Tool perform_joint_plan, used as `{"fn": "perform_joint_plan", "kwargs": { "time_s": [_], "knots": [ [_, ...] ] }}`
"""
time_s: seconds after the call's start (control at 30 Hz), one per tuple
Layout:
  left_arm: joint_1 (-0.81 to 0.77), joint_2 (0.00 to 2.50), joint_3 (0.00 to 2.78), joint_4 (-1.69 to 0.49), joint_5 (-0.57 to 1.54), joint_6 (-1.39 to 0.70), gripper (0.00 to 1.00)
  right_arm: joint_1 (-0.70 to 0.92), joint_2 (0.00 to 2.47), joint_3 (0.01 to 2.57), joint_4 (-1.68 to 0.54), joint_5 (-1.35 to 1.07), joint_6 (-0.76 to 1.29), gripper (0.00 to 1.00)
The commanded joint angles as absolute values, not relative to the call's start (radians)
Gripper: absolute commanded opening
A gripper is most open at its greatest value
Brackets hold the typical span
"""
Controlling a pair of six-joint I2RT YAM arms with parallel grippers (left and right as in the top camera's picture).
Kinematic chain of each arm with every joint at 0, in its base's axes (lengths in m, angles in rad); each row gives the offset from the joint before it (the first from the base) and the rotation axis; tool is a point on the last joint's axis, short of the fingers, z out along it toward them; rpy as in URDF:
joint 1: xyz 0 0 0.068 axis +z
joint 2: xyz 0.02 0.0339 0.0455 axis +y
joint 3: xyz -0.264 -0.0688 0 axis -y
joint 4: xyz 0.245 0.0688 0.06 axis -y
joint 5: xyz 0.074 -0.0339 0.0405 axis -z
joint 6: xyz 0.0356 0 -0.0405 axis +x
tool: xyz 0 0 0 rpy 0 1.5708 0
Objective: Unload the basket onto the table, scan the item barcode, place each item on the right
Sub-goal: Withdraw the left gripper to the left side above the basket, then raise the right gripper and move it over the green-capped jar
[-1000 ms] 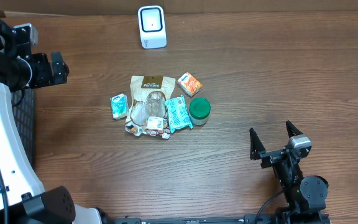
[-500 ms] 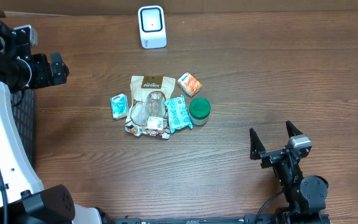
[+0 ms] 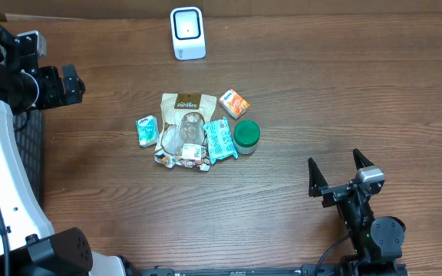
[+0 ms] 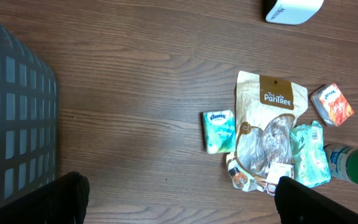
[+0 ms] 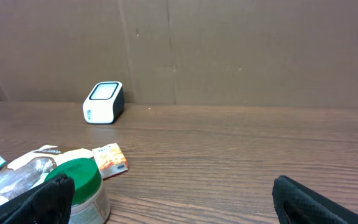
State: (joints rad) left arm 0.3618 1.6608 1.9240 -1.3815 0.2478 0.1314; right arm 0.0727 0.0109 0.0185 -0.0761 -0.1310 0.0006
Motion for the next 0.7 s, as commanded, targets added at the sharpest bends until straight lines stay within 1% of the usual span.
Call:
{"fn": "perform_joint_plan", "kwargs": {
  "time_s": [0.0, 0.27, 0.43, 0.67],
  "knots": [
    [0.360, 1.665, 1.932, -1.383, 0.255, 0.150, 1.00, 0.078, 0.003, 0.008, -0.072, -0.135, 0.006, 1.00],
    [0.360, 1.665, 1.932, -1.383, 0.255, 0.150, 0.99, 0.078, 0.003, 0.008, -0.069, -0.135, 0.006, 1.00],
    [0.360, 1.665, 1.932, -1.383, 0.255, 0.150, 1.00, 0.078, 0.003, 0.010, -0.022, -0.228, 0.006, 1.00],
    [0.360, 1.665, 1.932, -1.383, 0.255, 0.150, 0.99, 0.078, 0.034, 0.102, -0.094, -0.275, 0.006, 1.00]
  ]
}}
